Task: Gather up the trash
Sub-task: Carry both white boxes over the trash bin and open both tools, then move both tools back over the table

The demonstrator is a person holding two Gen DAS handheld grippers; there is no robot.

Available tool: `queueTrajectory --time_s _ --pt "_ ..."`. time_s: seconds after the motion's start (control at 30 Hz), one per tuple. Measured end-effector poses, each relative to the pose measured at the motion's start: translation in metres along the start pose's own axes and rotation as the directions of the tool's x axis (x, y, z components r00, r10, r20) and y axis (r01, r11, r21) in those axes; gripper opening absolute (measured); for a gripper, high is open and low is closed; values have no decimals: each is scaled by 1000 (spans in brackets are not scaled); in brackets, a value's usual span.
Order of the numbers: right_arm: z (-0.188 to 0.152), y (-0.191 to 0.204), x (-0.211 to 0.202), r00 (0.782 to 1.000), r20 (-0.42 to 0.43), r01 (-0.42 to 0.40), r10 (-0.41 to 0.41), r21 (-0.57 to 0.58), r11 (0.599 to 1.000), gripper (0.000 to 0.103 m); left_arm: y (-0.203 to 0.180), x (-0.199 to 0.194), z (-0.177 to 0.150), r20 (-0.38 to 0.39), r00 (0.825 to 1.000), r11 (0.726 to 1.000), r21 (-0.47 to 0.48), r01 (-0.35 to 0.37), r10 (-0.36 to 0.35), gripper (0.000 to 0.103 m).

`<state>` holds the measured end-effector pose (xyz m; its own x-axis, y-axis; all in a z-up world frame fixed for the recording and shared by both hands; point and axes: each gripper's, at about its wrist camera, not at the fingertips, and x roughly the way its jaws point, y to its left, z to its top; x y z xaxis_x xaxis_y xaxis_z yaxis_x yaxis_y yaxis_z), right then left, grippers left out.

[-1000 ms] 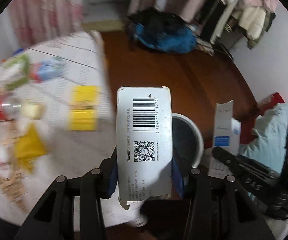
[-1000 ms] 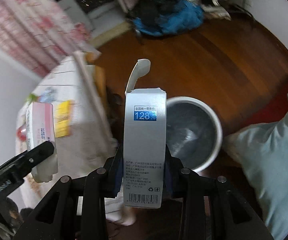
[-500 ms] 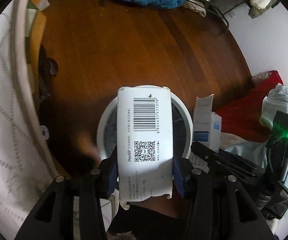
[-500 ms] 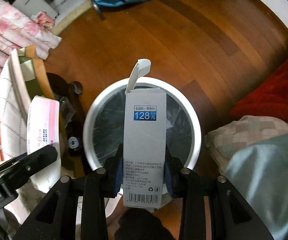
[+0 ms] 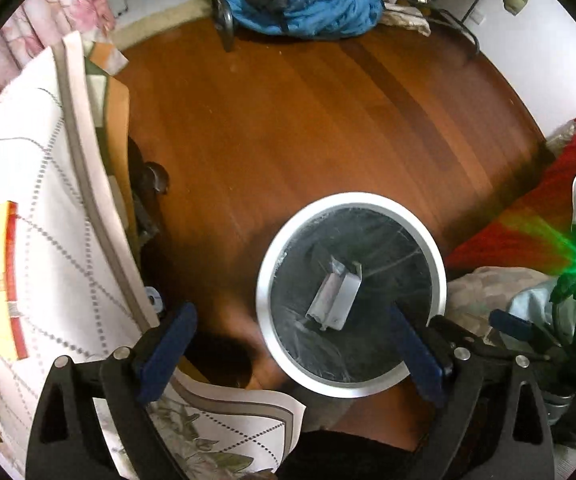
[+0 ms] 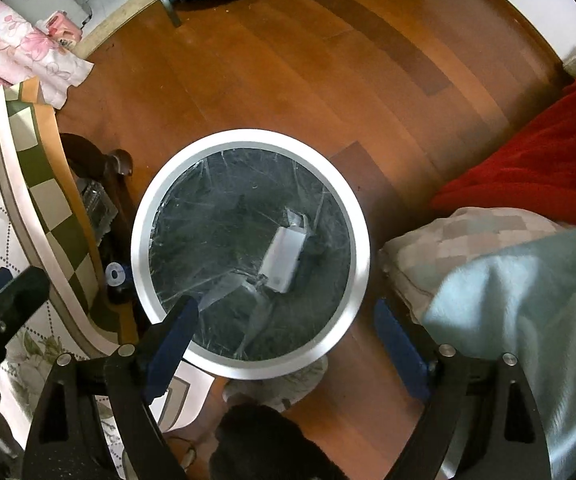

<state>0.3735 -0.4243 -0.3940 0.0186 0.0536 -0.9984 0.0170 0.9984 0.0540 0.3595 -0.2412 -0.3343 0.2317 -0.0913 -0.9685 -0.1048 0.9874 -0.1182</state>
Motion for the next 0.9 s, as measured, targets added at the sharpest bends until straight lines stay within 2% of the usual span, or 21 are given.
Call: queueTrajectory --time_s 0.23,0.37,0.6,0.8,0.9 --pt "-13 8 -42 998 62 -3 3 -6 1000 91 5 -38 -3 75 996 999 -13 -41 42 97" --pt "-21 11 -79 993 121 -8 8 -2 1000 100 8 -70 -5 124 991 999 -23 -41 43 97" --pt "-47 26 -165 967 247 -56 59 -20 998 100 18 -145 -15 238 970 999 -31 -42 48 97" --pt "-64 73 -225 939 315 -119 139 -82 990 100 65 -209 -29 323 943 994 -94 -52 80 97" --pt "-69 111 -232 934 307 -148 183 -133 980 100 108 -227 -48 335 931 981 -167 -95 147 97"
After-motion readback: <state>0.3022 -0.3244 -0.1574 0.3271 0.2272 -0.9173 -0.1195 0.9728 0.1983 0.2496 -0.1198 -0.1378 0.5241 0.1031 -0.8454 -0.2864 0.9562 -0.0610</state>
